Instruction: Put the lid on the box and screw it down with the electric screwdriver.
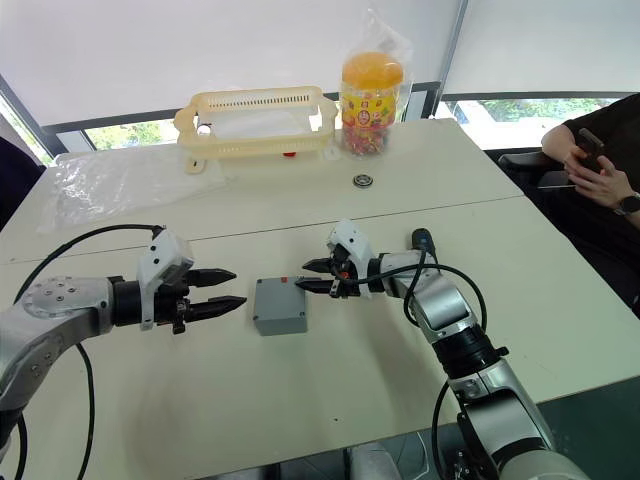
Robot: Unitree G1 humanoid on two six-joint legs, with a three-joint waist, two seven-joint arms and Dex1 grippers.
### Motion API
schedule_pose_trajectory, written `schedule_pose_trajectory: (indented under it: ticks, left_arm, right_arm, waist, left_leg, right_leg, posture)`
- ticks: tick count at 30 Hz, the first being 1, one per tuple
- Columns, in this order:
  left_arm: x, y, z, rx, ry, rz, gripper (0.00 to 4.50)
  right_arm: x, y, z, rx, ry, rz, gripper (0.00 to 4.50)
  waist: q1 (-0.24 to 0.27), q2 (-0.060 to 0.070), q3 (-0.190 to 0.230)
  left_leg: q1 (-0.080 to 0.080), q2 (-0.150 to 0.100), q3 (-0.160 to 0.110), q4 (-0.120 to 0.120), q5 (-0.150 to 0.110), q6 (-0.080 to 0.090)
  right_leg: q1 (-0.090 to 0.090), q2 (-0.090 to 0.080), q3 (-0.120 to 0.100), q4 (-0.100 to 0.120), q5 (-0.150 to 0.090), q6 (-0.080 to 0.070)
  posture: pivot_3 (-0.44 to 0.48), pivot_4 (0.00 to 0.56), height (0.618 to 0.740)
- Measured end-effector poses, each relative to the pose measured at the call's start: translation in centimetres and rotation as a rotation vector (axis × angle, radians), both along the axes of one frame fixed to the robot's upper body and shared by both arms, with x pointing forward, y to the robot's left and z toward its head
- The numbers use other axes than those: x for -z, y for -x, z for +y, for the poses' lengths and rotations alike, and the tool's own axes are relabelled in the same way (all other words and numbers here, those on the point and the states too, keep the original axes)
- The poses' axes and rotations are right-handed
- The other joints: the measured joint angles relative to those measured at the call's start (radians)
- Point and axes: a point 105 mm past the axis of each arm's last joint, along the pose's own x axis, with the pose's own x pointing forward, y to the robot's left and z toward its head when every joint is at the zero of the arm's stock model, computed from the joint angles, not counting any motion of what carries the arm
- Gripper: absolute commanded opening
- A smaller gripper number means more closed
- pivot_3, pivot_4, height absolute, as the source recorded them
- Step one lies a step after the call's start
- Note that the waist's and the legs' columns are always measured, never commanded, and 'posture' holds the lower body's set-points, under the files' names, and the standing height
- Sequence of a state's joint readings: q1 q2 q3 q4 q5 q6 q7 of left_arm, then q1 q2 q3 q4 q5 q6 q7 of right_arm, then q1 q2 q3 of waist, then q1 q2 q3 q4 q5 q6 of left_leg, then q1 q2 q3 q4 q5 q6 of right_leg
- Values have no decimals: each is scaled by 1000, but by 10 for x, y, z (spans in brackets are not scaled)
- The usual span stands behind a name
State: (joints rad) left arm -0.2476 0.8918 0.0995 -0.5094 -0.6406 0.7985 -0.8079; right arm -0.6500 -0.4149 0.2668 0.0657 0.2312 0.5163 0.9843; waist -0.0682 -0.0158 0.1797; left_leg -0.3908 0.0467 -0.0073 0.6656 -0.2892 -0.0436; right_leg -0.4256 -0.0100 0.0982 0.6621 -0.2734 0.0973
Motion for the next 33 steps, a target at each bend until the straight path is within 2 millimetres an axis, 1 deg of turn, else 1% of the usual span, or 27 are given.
schedule_pose_trajectory:
  ticks: [1, 2, 5, 7, 8, 10, 11, 12, 14, 15, 16, 17, 18, 19, 20, 21, 23, 24, 26, 28, 30, 33]
  left_arm:
    - [-1, -1, 0, 0, 2, -3, 2569]
    - [-3, -2, 0, 2, 5, -6, 2569]
    - [-11, -5, -2, 21, 11, -23, 2569]
    - [-17, -6, -4, 43, 22, -32, 2569]
    - [-18, -6, -4, 45, 23, -33, 2569]
    - [-23, -4, -9, 85, 22, -41, 2569]
    - [-27, -4, -11, 106, 22, -49, 2569]
    - [-32, -2, -15, 136, 24, -59, 2569]
    - [-38, 4, -27, 213, 21, -73, 2569]
    - [-39, 9, -36, 265, 23, -75, 2569]
    - [-39, 14, -43, 310, 18, -73, 2569]
    - [-38, 17, -48, 342, 17, -67, 2569]
    - [-36, 20, -53, 369, 15, -61, 2569]
    - [-35, 23, -58, 404, 20, -56, 2569]
    - [-34, 24, -59, 412, 20, -53, 2569]
    - [-33, 28, -65, 450, 24, -47, 2569]
    - [-32, 27, -70, 469, 28, -65, 2569]
    - [-31, 28, -75, 487, 37, -67, 2569]
    - [-26, 29, -79, 501, 37, -56, 2569]
    - [-25, 29, -81, 501, 38, -54, 2569]
    - [-24, 28, -82, 500, 44, -56, 2569]
    - [-20, 28, -81, 481, 54, -44, 2569]
  right_arm:
    - [-1, 0, 0, 1, -1, -1, 4282]
    - [-3, 0, 0, 1, -5, -3, 4450]
    - [-17, -1, -6, 9, -17, -27, 4450]
    - [-37, -2, -16, 35, -43, -60, 4450]
    - [-40, -3, -18, 40, -45, -65, 4450]
    - [-54, -6, -31, 96, -72, -41, 4450]
    - [-62, -8, -41, 132, -75, -26, 4450]
    - [-71, -11, -55, 185, -63, -10, 4450]
    - [-97, -16, -91, 316, -24, -11, 4450]
    - [-110, -13, -111, 381, 6, -1, 4450]
    - [-116, -9, -126, 429, 42, 26, 4450]
    - [-117, -6, -136, 466, 67, 72, 4450]
    - [-115, -2, -144, 506, 101, 134, 4450]
    - [-107, 2, -153, 564, 146, 233, 4450]
    - [-105, 3, -156, 579, 159, 258, 4450]
    - [-91, 10, -168, 649, 215, 400, 4450]
    - [-83, 14, -170, 670, 246, 539, 4450]
    - [-78, 17, -176, 701, 264, 615, 4450]
    - [-70, 20, -185, 741, 295, 697, 4450]
    - [-57, 24, -190, 757, 333, 773, 4450]
    - [-47, 26, -190, 754, 343, 834, 4450]
    - [-40, 24, -189, 764, 354, 873, 4450]
  waist:
    - [0, 0, 0]
    - [1, 0, 0]
    - [1, 0, 0]
    - [1, 0, 0]
    - [1, 0, 0]
    - [1, 0, 0]
    - [2, 1, 1]
    - [7, 1, 1]
    - [16, 1, 1]
    - [21, 1, 1]
    - [24, 1, 1]
    - [24, 1, 1]
    - [23, 1, 1]
    - [18, 1, 1]
    - [18, 1, 1]
    - [10, 1, 1]
    - [5, 3, 2]
    - [5, 2, 2]
    - [7, 1, 2]
    - [8, 1, 2]
    - [7, 1, 3]
    - [0, 2, 3]
  left_leg:
    - [0, 0, 0, 0, 0, 0]
    - [0, 0, 0, 0, 0, 0]
    - [0, 0, 0, 0, 0, 0]
    - [0, 0, 0, 0, 0, 0]
    - [0, 0, 0, 0, 0, 0]
    - [0, 0, 0, 0, 0, 0]
    - [-1, 0, 0, 0, 0, 0]
    - [-1, -1, 0, 0, 0, 0]
    - [-1, -1, 0, 0, 0, 0]
    - [-1, -1, 1, 0, 0, 0]
    - [-1, -1, 0, 0, 0, 0]
    - [-1, 0, 0, -1, 0, 0]
    - [-1, 0, 1, -1, 0, 0]
    - [0, 0, 1, -1, 0, 0]
    - [0, 0, 2, -1, 0, 0]
    - [0, 0, 2, -1, 0, 1]
    - [0, 0, 2, 0, 0, 1]
    - [-1, -1, 2, 0, 0, 1]
    - [-1, -1, 2, 0, 0, 1]
    - [-2, -1, 2, 0, 0, 1]
    - [-2, -1, 2, 0, 0, 1]
    - [-2, 0, 2, 0, 0, 1]
  right_leg:
    - [0, 0, 0, 0, 0, 0]
    - [0, 0, 0, 0, 0, 0]
    - [0, 0, 0, 0, 0, 0]
    - [0, 0, 0, 0, 0, 0]
    - [0, 0, 0, 0, 0, 0]
    - [0, 0, 0, 0, 0, 0]
    - [0, 0, 0, 0, 0, 0]
    - [0, -1, 0, 0, 0, 0]
    - [0, -1, 0, -1, 0, 0]
    - [0, -1, 0, -2, 0, 0]
    - [0, -1, 0, -3, 0, 0]
    - [0, 0, 0, -3, 0, 0]
    - [0, 0, 0, -3, 0, 0]
    - [-1, 0, 1, -3, 0, 0]
    - [-1, 0, 2, -3, 0, 0]
    - [-1, 1, 2, -3, 0, 0]
    - [-1, 0, 2, -2, 0, 0]
    - [-1, 0, 2, -3, 0, 0]
    - [-1, 0, 2, -4, 0, 0]
    - [-1, 0, 2, -5, 0, 0]
    - [-1, 0, 2, -5, 0, 0]
    - [-1, 0, 2, -5, 0, 0]
  posture:
    - [0, 150, 740]
    - [0, 150, 740]
    - [0, 150, 740]
    - [0, 150, 740]
    - [0, 150, 740]
    - [0, 150, 740]
    - [0, 150, 740]
    - [0, 150, 740]
    - [0, 150, 740]
    - [0, 150, 740]
    - [0, 150, 740]
    - [0, 150, 740]
    - [0, 150, 740]
    - [0, 150, 740]
    - [0, 150, 740]
    - [0, 150, 740]
    - [0, 150, 740]
    - [0, 150, 740]
    - [0, 150, 740]
    - [0, 150, 740]
    - [0, 150, 740]
    - [0, 150, 740]
